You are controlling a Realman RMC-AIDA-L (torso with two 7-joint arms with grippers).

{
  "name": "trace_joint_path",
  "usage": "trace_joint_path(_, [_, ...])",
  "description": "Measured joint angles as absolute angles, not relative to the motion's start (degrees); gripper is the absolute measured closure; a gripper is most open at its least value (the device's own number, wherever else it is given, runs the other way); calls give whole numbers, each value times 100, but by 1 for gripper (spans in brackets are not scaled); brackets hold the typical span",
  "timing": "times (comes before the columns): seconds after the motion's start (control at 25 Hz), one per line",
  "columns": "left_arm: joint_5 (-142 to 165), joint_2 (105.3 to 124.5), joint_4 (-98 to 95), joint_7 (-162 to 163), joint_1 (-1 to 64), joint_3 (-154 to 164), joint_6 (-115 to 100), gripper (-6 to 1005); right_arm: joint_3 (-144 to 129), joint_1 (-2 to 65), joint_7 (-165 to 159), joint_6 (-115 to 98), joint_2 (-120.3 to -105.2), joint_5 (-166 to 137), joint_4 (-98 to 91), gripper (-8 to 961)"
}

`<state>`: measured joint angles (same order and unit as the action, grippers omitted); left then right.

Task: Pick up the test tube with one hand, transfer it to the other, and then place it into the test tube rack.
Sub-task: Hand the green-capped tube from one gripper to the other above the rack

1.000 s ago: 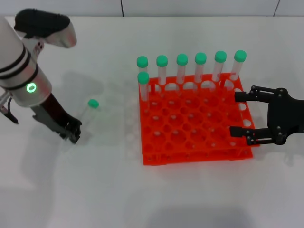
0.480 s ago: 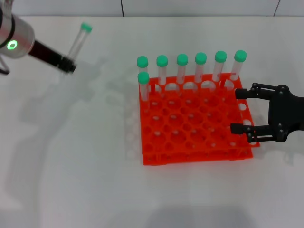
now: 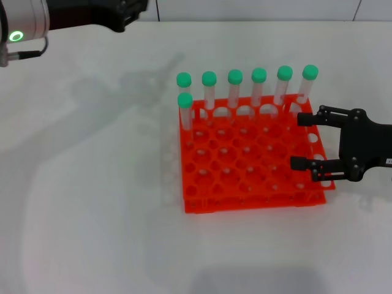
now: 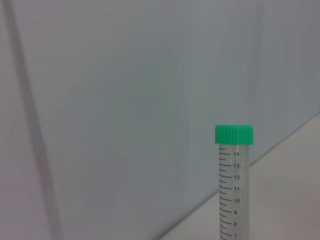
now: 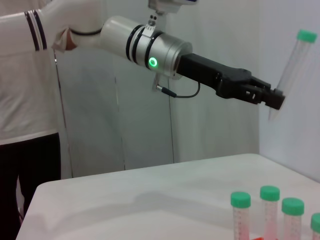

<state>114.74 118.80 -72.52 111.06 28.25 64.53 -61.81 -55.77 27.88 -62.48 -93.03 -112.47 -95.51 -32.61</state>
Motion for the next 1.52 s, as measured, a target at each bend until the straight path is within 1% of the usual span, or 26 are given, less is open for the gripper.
trace_joint_path(0.12, [10501,11820,-6624,10127,2970,6128,-6661,808,-5573,2805,-6253,-9306,-11263,-9491,-3261,100])
trace_joint_path(0.24, [9866,11684,-5730,9257,3289,5747,-7394,808,-5572,2822,-6261,-9310,-11282,-9433,-3260,100])
trace_joint_path(0.36, [9699,11477,-4684,8607,3712,5361,-8029,807,-5572,2824,-6276,-9322,-11285,-9386,-3263,101])
trace_joint_path(0.44, [9681,11276,-3949,8297,4024,5228,-8337,807,-5571,2827,-6320,-9323,-11291,-9344,-3283,101])
trace_joint_path(0.52, [9727,11132,-3462,8125,4239,5231,-8507,807,-5571,2828,-6373,-9318,-11298,-9307,-3319,101])
trace_joint_path(0.6, [9890,11090,-3222,8004,4397,5304,-8630,807,-5572,2822,-6401,-9314,-11303,-9274,-3337,101])
trace_joint_path(0.68, [10179,11107,-3159,7904,4517,5396,-8746,807,-5569,2821,-6402,-9316,-11303,-9267,-3338,101])
trace_joint_path(0.84, [10785,11227,-3123,7797,4699,5484,-8839,807,-5509,2823,-6409,-9333,-11302,-9264,-3340,101])
trace_joint_path(1.0, [10991,11329,-3102,7731,4726,5483,-8733,807,-5459,2819,-6466,-9330,-11274,-9264,-3340,101])
trace_joint_path(1.32, [11047,11441,-3092,7633,4727,5498,-8545,808,-5045,2938,-7078,-9470,-11063,-9241,-3328,101])
trace_joint_path(1.44, [11138,11489,-3082,7652,4771,5531,-8432,808,-4841,3107,-7319,-9496,-11065,-9051,-3127,102])
trace_joint_path(1.52, [11207,11533,-3069,7673,4817,5542,-8363,808,-4815,3193,-7308,-9506,-11124,-8891,-2955,102])
